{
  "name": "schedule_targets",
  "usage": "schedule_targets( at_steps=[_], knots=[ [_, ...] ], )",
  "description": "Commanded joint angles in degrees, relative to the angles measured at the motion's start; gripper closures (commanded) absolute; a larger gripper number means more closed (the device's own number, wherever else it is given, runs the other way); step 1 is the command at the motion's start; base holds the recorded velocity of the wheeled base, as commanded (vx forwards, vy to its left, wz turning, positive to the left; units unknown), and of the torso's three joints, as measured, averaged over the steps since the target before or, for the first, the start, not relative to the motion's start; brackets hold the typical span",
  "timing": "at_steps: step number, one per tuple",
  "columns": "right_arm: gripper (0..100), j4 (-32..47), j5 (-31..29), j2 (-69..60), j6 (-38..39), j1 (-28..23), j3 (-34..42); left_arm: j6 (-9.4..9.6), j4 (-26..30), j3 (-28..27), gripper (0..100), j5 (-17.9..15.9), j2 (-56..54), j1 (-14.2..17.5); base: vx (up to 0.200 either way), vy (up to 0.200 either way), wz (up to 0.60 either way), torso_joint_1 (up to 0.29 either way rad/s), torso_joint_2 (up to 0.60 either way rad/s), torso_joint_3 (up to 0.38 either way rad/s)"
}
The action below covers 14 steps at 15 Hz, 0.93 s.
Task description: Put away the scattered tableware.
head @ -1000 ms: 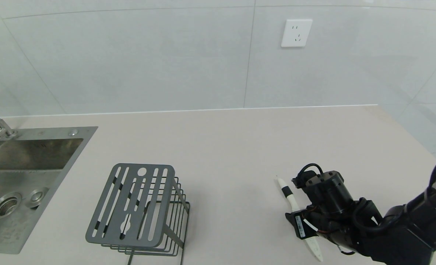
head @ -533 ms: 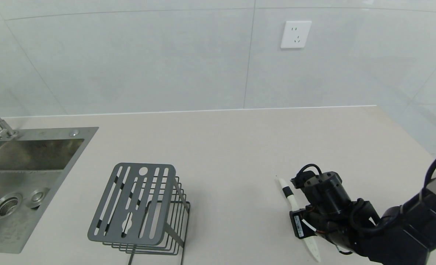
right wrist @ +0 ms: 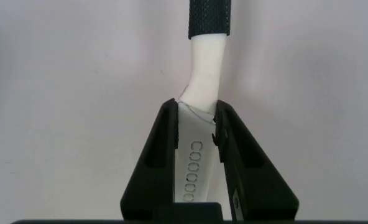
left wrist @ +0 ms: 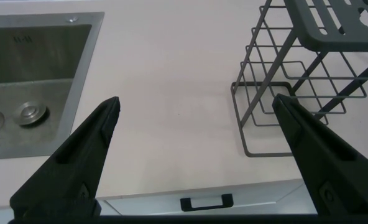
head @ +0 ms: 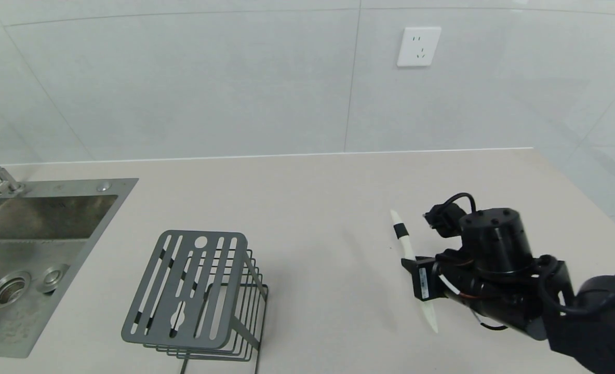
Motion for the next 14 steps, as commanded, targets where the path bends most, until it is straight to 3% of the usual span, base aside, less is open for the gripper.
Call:
schedule_targets(
  at_steps=[1, 5, 6, 8, 12, 14],
  knots=[
    [100, -0.4, 3.1, -12.1, -0.7, -0.3, -0.1, 0.06, -0.1, 0.0, 0, -0.2, 0.1, 0.0, 0.0, 0.0, 0.0, 0.0, 0.0, 0.0],
    [100, -5.1, 12.9, -18.4, -7.5, -6.8, 1.6, -0.21, -0.1, 0.0, 0, 0.0, 0.1, 0.0, 0.0, 0.0, 0.0, 0.0, 0.0, 0.0],
    [100, -12.9, 21.0, -18.9, -15.0, -11.4, -0.4, -0.38, -0.1, 0.0, 0, 0.2, 0.1, 0.0, 0.0, 0.0, 0.0, 0.0, 0.0, 0.0],
    [100, -17.0, 28.0, -18.7, -20.1, -13.0, -5.2, -0.3, -0.1, 0.0, 0, 0.2, 0.1, 0.0, 0.0, 0.0, 0.0, 0.0, 0.0, 0.0],
    [100, -15.8, 28.0, -16.1, -20.7, -13.9, -17.4, 0.32, 0.0, 0.0, 0, -0.2, 0.1, 0.0, 0.0, 0.0, 0.0, 0.0, 0.0, 0.0],
    [100, -15.4, 25.0, -14.6, -25.8, -14.5, -18.8, 0.76, -0.2, 0.0, 0, -0.7, 0.1, 0.0, 0.0, 0.0, 0.0, 0.0, 0.0, 0.0]
  ],
)
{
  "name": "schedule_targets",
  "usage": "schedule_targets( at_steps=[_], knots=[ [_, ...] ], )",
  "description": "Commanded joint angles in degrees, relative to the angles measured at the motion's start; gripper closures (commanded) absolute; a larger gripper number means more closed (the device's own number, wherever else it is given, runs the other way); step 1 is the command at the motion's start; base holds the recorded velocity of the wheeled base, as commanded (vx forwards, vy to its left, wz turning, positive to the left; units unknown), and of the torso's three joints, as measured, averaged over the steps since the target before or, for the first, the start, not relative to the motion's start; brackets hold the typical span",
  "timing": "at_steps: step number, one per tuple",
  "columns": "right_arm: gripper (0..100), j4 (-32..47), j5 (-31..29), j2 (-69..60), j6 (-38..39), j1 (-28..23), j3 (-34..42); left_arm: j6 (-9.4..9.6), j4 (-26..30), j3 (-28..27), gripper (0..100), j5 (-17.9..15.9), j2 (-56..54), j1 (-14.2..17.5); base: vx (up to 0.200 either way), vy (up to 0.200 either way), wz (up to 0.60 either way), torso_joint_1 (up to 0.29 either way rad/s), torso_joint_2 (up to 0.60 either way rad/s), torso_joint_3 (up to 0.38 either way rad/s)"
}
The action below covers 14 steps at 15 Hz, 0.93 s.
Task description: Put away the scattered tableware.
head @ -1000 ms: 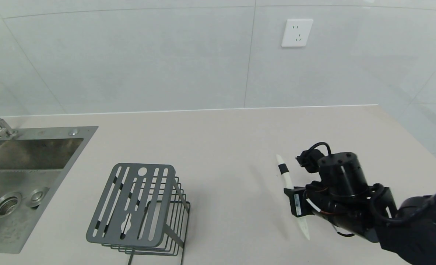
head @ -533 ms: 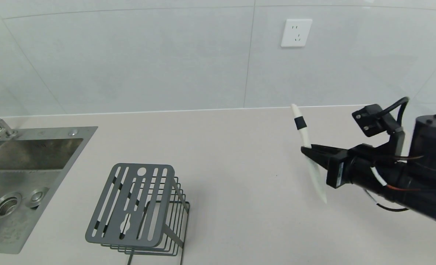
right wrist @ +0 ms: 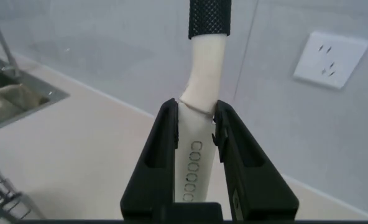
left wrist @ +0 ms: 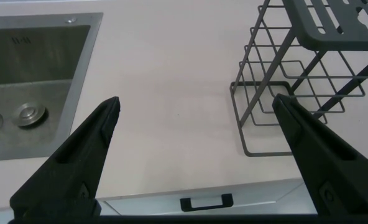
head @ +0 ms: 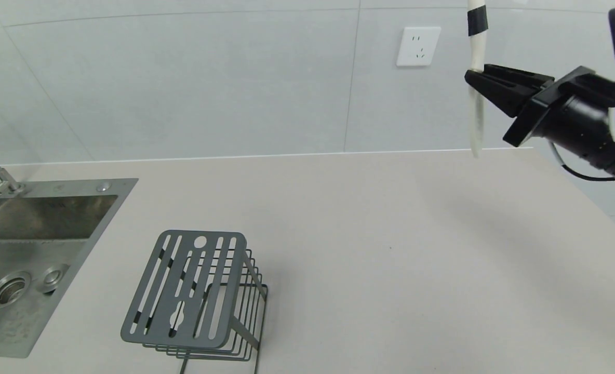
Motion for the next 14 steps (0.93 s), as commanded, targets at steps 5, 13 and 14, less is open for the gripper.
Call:
schedule_targets(
  at_steps=[5, 13, 14],
  knots=[
    [100, -0.8, 2.4, 4.8, -12.7, 6.2, 5.6, 0.08, -24.8, 0.0, 0, -1.7, 0.1, 0.1, 0.0, 0.0, 0.0, 0.0, 0.0, 0.0],
    [100, -1.1, 9.9, 1.3, -12.7, 6.8, 12.1, -18.47, -26.1, -16.8, 0, -16.8, 14.4, -1.7, 0.0, 0.0, 0.0, 0.0, 0.0, 0.0],
    [100, -2.2, 10.0, 1.2, -12.7, 6.9, 12.4, -18.11, -29.5, -21.1, 0, -19.3, 21.2, -5.8, 0.0, 0.0, 0.0, 0.0, 0.0, 0.0]
  ],
)
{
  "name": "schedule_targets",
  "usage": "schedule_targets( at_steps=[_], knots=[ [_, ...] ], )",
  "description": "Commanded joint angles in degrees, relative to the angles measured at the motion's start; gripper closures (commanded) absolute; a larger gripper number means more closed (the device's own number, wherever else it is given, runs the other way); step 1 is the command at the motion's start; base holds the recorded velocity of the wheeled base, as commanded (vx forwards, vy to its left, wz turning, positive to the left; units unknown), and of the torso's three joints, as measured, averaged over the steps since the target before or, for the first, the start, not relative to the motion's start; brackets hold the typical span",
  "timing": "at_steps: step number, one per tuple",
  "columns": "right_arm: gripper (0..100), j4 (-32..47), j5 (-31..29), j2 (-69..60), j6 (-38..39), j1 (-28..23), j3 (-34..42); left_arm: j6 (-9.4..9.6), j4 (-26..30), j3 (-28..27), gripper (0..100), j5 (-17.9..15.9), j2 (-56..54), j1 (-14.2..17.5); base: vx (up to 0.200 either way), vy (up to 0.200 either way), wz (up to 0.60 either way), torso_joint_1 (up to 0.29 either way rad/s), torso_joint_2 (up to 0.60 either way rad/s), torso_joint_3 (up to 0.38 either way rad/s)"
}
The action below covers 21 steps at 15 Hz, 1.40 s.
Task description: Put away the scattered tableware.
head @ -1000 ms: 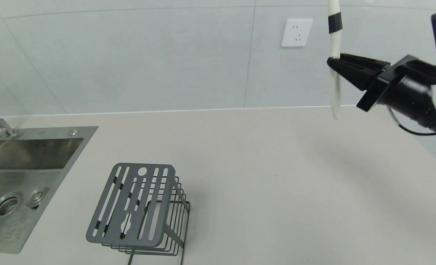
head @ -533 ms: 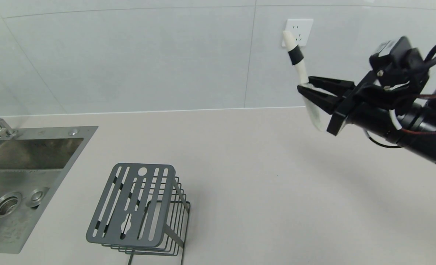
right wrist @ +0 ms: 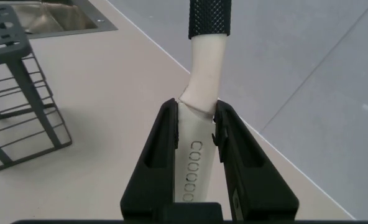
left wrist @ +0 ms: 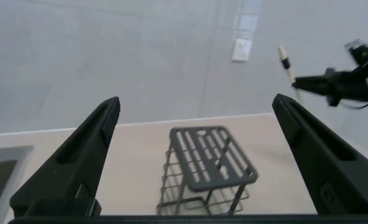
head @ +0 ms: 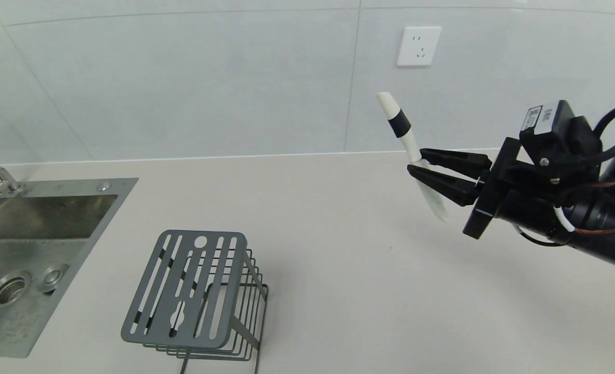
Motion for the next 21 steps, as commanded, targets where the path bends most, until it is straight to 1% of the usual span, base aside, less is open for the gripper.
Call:
schedule_targets(
  at_steps=[1, 3, 4, 5, 6, 7, 8, 9, 12, 13, 15, 16, 17, 18, 19, 20, 21],
  knots=[
    [100, -0.6, 0.1, -0.8, 0.0, 0.3, -0.1, 0.19, -6.6, -10.0, 0, -5.3, 17.7, -7.7, 0.0, 0.0, 0.0, 0.0, 0.0, 0.0],
    [100, -1.0, 0.1, -1.2, 0.0, 2.2, -0.8, 4.06, -16.6, -10.9, 0, -12.6, 27.6, -14.4, 0.0, 0.0, 0.0, 0.0, 0.0, 0.0],
    [100, -1.7, 0.1, -1.4, 0.0, 2.6, -1.4, 5.11, -20.8, -10.1, 0, -14.7, 31.5, -17.0, 0.0, 0.0, 0.0, 0.0, 0.0, 0.0],
    [100, -1.7, 0.1, -1.7, -0.1, 3.2, -1.7, 5.73, -26.6, -8.7, 0, -15.8, 37.8, -19.5, 0.0, 0.0, 0.0, 0.0, 0.0, 0.0],
    [100, -1.7, 0.1, -2.3, -0.2, 3.4, -1.5, 5.99, -31.8, -8.5, 0, -16.3, 43.7, -21.7, 0.0, 0.0, 0.0, 0.0, 0.0, 0.0],
    [100, -1.7, 0.1, -2.7, -0.1, 3.4, -1.4, 6.08, -34.4, -8.6, 0, -16.5, 46.5, -22.8, 0.0, 0.0, 0.0, 0.0, 0.0, 0.0],
    [100, -1.7, 0.1, -3.9, -0.2, 3.4, -0.8, 5.99, -39.4, -8.6, 0, -16.6, 52.3, -24.8, 0.0, 0.0, 0.0, 0.0, 0.0, 0.0],
    [100, -1.7, 0.1, -4.4, -0.2, 3.4, -0.9, 5.99, -41.2, -8.6, 0, -16.6, 55.9, -25.4, 0.0, 0.0, 0.0, 0.0, 0.0, 0.0],
    [100, -1.5, 0.1, -4.4, -0.8, 3.4, -0.9, 5.55, -41.7, -9.7, 0, -16.6, 59.7, -26.3, 0.0, 0.0, 0.0, 0.0, 0.0, 0.0],
    [100, -1.1, 0.2, -4.2, -1.6, 3.5, -0.9, 5.02, -41.7, -12.0, 0, -16.5, 63.3, -29.2, 0.0, 0.0, 0.0, 0.0, 0.0, 0.0],
    [100, -0.9, 0.2, -4.0, -1.7, 3.8, -0.9, 5.38, -41.9, -14.0, 0, -16.5, 67.4, -30.9, 0.0, 0.0, 0.0, 0.0, 0.0, 0.0],
    [100, -0.8, 0.2, -3.9, -1.7, 5.0, -0.9, 5.73, -42.8, -15.6, 0, -16.5, 71.2, -32.8, 0.0, 0.0, 0.0, 0.0, 0.0, 0.0],
    [100, -0.5, 0.2, -3.0, -1.9, 5.7, -0.9, 5.9, -47.7, -17.3, 0, -16.6, 77.8, -35.0, 0.0, 0.0, 0.0, 0.0, 0.0, 0.0],
    [100, -0.4, 0.2, -2.6, -2.6, 5.7, -1.0, 6.34, -53.1, -18.8, 0, -16.8, 82.5, -36.3, 0.0, 0.0, 0.0, 0.0, 0.0, 0.0],
    [100, -0.4, 0.2, -2.5, -2.8, 5.8, -1.0, 6.52, -61.0, -21.4, 0, -17.0, 88.4, -38.8, 0.0, 0.0, 0.0, 0.0, 0.0, 0.0],
    [100, -0.4, 0.2, -2.6, -2.7, 5.9, -1.0, 6.43, -63.1, -23.1, 0, -17.2, 91.2, -40.2, 0.0, 0.0, 0.0, 0.0, 0.0, 0.0],
    [100, -0.4, 0.2, -2.6, -2.8, 6.0, -1.2, 6.43, -63.1, -23.8, 0, -17.2, 92.3, -40.6, 0.0, 0.0, 0.0, 0.0, 0.0, 0.0]
  ],
)
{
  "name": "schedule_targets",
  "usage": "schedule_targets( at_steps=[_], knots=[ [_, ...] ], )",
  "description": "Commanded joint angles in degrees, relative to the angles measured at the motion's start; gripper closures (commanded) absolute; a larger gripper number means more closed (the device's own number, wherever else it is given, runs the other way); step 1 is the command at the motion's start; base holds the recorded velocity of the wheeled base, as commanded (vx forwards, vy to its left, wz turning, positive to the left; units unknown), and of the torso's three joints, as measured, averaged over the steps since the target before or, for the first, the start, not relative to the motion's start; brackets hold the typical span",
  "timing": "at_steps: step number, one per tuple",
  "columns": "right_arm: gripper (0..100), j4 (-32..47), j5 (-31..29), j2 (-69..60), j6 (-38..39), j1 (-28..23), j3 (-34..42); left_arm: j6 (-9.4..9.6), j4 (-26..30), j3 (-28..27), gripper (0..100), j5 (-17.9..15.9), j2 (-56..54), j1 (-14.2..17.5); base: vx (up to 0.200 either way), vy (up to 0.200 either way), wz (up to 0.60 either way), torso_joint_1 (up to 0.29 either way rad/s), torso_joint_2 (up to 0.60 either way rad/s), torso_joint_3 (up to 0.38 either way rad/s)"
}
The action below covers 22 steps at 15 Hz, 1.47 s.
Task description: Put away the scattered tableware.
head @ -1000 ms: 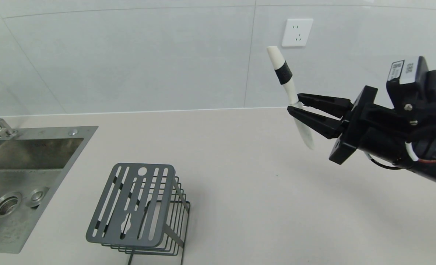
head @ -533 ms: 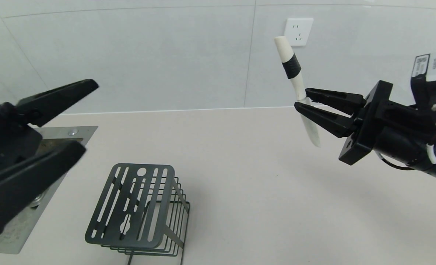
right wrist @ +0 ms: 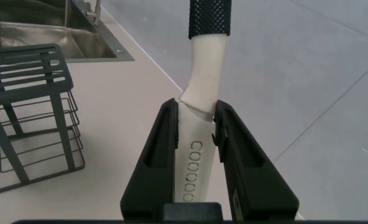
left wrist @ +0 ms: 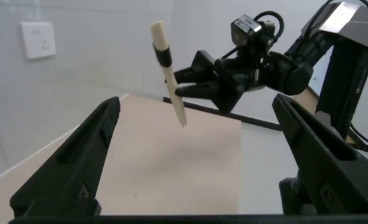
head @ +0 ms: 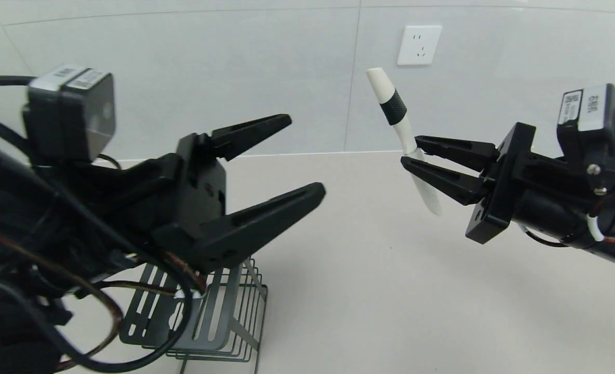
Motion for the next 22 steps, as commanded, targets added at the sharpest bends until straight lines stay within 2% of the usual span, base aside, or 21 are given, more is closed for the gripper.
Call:
schedule_targets(
  at_steps=[1, 6, 7, 10, 11, 13, 22],
  knots=[
    [100, -0.1, 0.0, 0.3, 0.0, 0.2, -0.2, 0.12, -3.3, -4.0, 0, -0.1, 9.7, -3.1, 0.0, 0.0, 0.0, 0.0, 0.0, 0.0],
    [100, -0.1, -0.1, 0.4, 0.0, 0.7, -0.3, -0.06, -3.3, -8.6, 0, 0.8, 12.3, -3.8, 0.0, 0.0, 0.0, 0.0, 0.0, 0.0],
    [100, 0.0, -0.1, 0.4, 0.0, 0.7, -0.2, 0.03, -3.3, -9.8, 0, 0.9, 14.0, -4.9, 0.0, 0.0, 0.0, 0.0, 0.0, 0.0],
    [100, 0.0, -0.1, 0.7, -0.1, 1.3, 0.0, 0.12, -3.3, -17.9, 0, 1.0, 18.7, -7.1, 0.0, 0.0, 0.0, 0.0, 0.0, 0.0],
    [100, 0.0, -0.1, 0.8, -0.1, 1.3, 0.0, 0.12, -3.3, -20.0, 0, 1.9, 19.8, -7.3, 0.0, 0.0, 0.0, 0.0, 0.0, 0.0],
    [100, 0.0, -0.1, 0.7, -0.1, 1.4, 0.0, -0.06, -3.3, -20.4, 0, 3.3, 20.2, -7.3, 0.0, 0.0, 0.0, 0.0, 0.0, 0.0],
    [100, 0.8, -0.2, 1.8, -1.4, 3.3, -0.1, 0.03, -3.3, -21.5, 0, 3.9, 19.5, -7.1, 0.0, 0.0, 0.0, 0.0, 0.0, 0.0]
  ],
)
